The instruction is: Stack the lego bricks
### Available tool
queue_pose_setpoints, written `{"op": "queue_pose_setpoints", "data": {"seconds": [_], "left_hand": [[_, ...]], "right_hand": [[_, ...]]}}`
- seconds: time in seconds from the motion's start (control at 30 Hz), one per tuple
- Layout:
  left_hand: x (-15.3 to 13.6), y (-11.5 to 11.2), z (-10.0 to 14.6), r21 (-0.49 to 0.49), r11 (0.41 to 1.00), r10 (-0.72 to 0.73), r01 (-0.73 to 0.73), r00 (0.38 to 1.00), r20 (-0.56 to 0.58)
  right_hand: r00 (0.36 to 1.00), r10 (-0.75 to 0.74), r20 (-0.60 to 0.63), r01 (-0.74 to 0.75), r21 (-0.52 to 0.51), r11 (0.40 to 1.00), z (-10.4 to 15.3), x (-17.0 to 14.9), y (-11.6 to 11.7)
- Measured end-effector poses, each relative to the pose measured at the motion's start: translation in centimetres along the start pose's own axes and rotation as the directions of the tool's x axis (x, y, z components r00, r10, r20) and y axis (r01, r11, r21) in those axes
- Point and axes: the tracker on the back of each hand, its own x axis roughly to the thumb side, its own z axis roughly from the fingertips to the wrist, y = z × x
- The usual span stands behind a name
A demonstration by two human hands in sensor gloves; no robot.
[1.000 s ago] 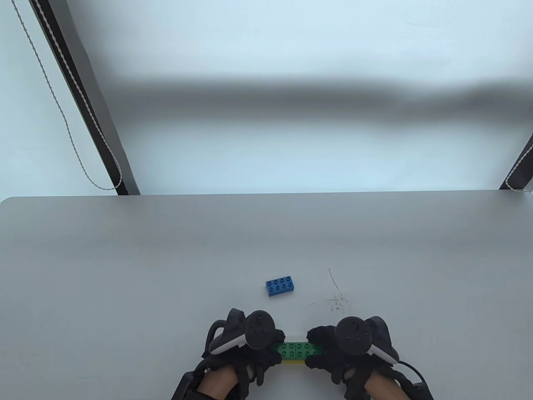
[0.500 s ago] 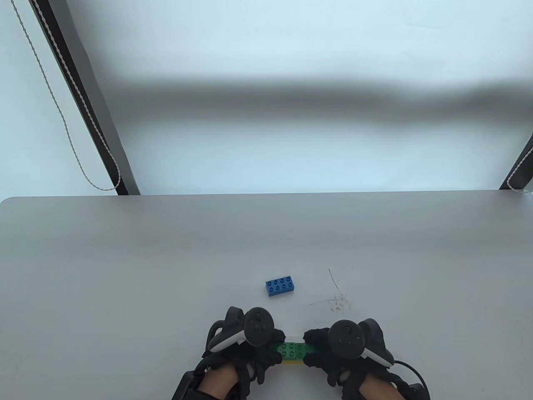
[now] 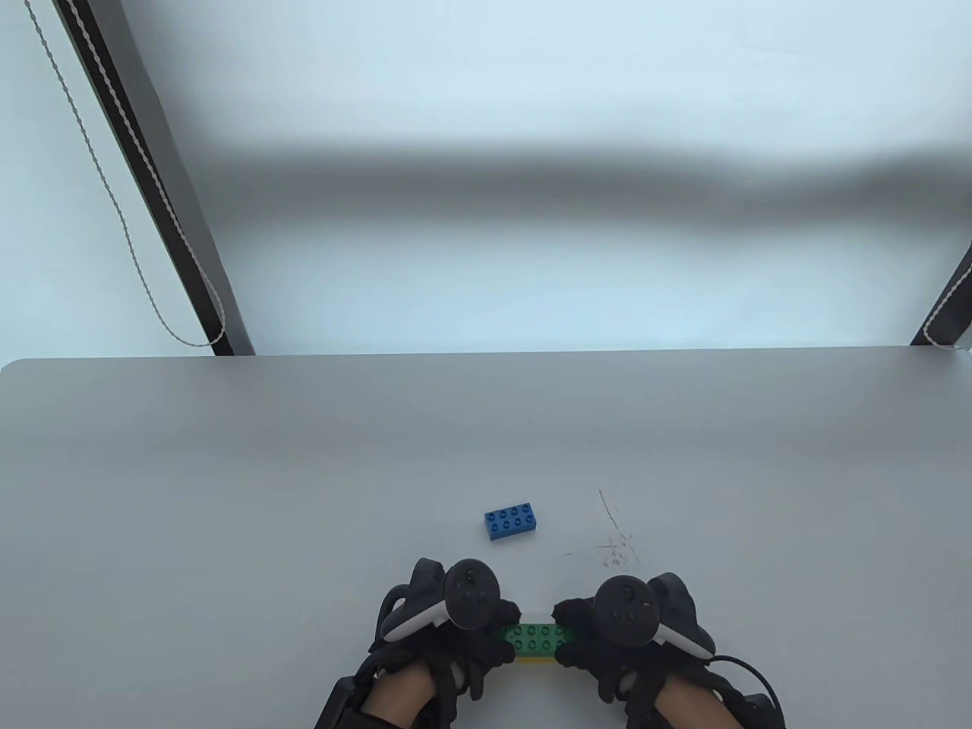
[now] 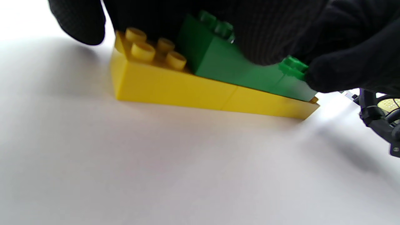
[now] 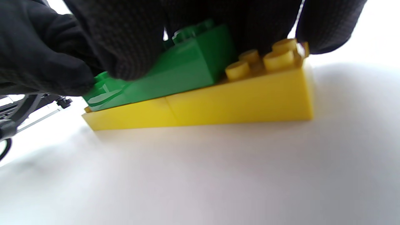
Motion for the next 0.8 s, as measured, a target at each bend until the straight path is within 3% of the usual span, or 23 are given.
{"op": "queue_pose_setpoints", "data": {"seconds": [0.1,0.47,0.67,0.8], "left_hand": [[0.0,0.0,0.0,0.004,1.000,-0.005,0.005,1.000,-0.001],[0.0,0.0,0.0,0.010,1.000,-0.021,0.021,1.000,-0.005],[-0.1,0.4,0.0,0.010,1.000,0.005,-0.005,1.000,-0.008],[0.2,1.3,0.2,0.071,0.997,0.039,-0.038,0.999,-0.015]], "right_hand": [[0.998,-0.059,-0.003,0.059,0.081,0.995,0.0,-0.6,-0.2],[0.984,-0.181,-0.003,0.179,0.152,0.972,-0.2,-1.9,-0.4],[0.991,-0.136,0.006,0.133,0.154,0.979,-0.3,-1.8,-0.5],[0.992,-0.124,-0.004,0.123,0.171,0.978,-0.5,-1.7,-0.6]]}}
